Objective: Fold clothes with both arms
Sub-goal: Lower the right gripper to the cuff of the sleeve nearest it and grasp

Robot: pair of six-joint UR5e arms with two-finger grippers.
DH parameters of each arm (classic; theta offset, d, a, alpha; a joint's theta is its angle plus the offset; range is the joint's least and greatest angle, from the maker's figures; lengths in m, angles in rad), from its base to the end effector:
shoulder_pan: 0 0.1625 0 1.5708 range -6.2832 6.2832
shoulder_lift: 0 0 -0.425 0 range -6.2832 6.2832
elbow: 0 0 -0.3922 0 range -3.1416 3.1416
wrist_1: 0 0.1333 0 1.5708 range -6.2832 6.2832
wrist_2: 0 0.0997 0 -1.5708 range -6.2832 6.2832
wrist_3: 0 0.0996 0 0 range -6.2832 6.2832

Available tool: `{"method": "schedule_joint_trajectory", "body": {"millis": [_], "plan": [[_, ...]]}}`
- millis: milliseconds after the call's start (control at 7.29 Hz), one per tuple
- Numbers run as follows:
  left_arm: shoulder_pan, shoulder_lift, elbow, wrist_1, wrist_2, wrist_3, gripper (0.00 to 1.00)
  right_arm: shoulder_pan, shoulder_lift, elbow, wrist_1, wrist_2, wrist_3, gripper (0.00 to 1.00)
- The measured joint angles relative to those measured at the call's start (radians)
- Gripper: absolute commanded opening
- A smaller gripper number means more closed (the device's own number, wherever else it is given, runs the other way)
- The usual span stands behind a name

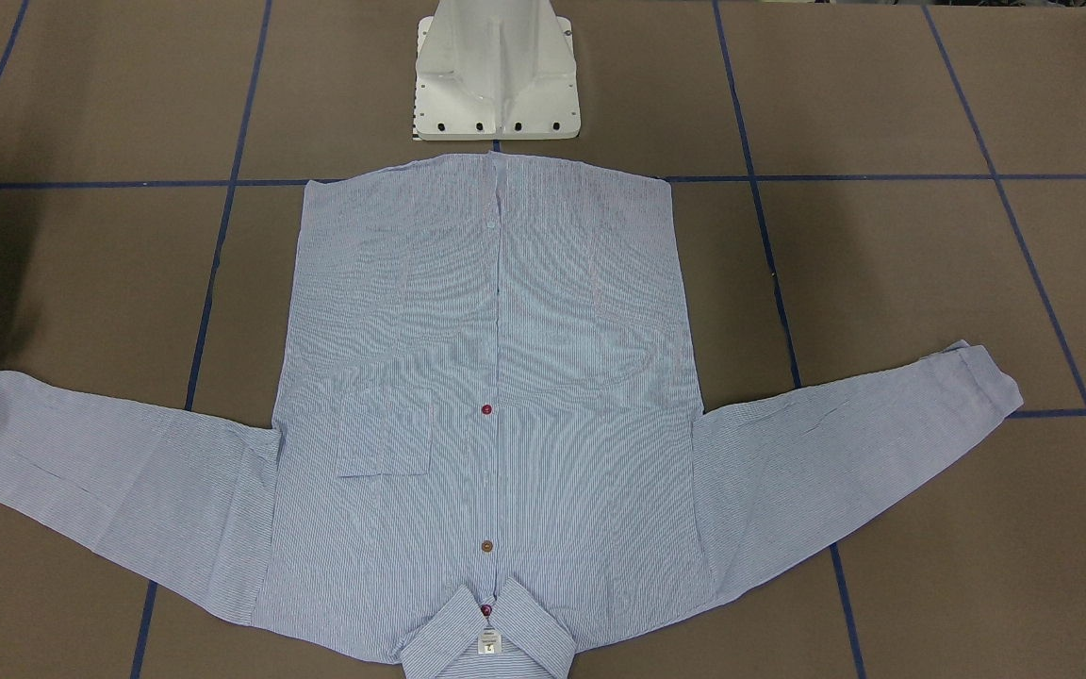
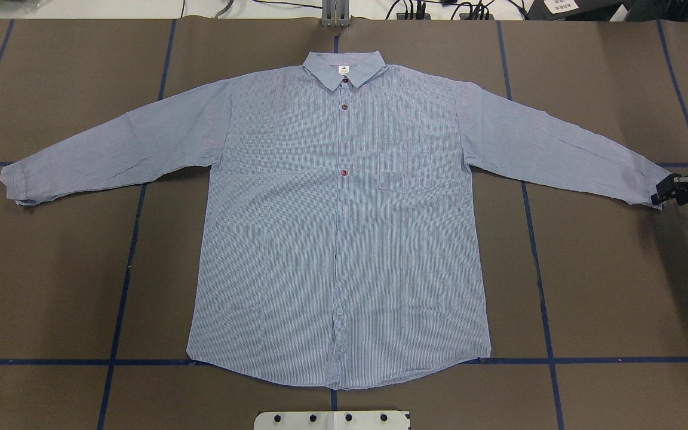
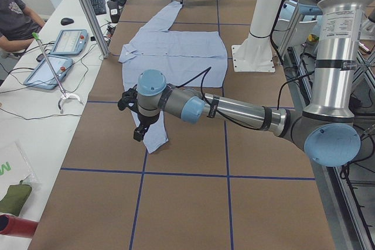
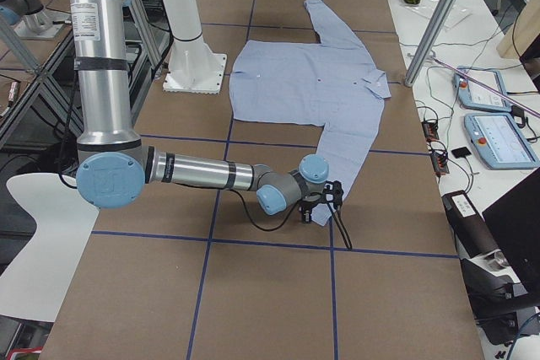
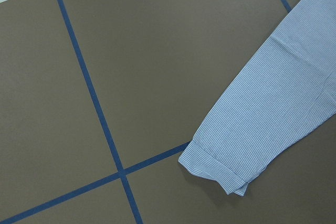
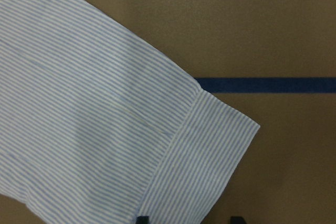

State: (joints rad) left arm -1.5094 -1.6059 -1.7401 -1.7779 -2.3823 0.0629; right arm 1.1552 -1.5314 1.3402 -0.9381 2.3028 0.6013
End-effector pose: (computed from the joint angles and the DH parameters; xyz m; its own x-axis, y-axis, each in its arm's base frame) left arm -0.0292 -0.5205 0.5306 0.6645 0.3887 -0.6383 -0.0982 0.8921 0.4410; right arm -0.1503 -0.5060 0.6861 0.6726 0.0048 0.7400 -0.0187 0.9998 0.0105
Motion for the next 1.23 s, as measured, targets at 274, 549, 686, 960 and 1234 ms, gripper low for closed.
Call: {"method": "schedule_joint_trajectory", "body": {"millis": [274,549,686,960,1234], "plan": [[0.0,0.0,0.0,0.0,0.0,0.0,1.0,-0.011,0.001,0.0,-0.001,0.001,0.0,0.58],[0.0,0.0,-0.002,0.0,0.0,0.0,1.0,-0.015,0.0,-0.001,-0.002,0.002,0.0,0.48],[0.0,0.0,-0.002,0.0,0.0,0.0,1.0,-0.015,-0.001,-0.002,-0.002,0.003,0.0,0.37],[0.0,0.0,-0.003,0.0,0.0,0.0,1.0,-0.015,-0.002,-0.001,0.0,0.006,0.0,0.25],[0.0,-0.002,-0.003,0.0,0.0,0.0,1.0,-0.015,-0.004,0.0,0.001,0.01,-0.002,0.22]]}}
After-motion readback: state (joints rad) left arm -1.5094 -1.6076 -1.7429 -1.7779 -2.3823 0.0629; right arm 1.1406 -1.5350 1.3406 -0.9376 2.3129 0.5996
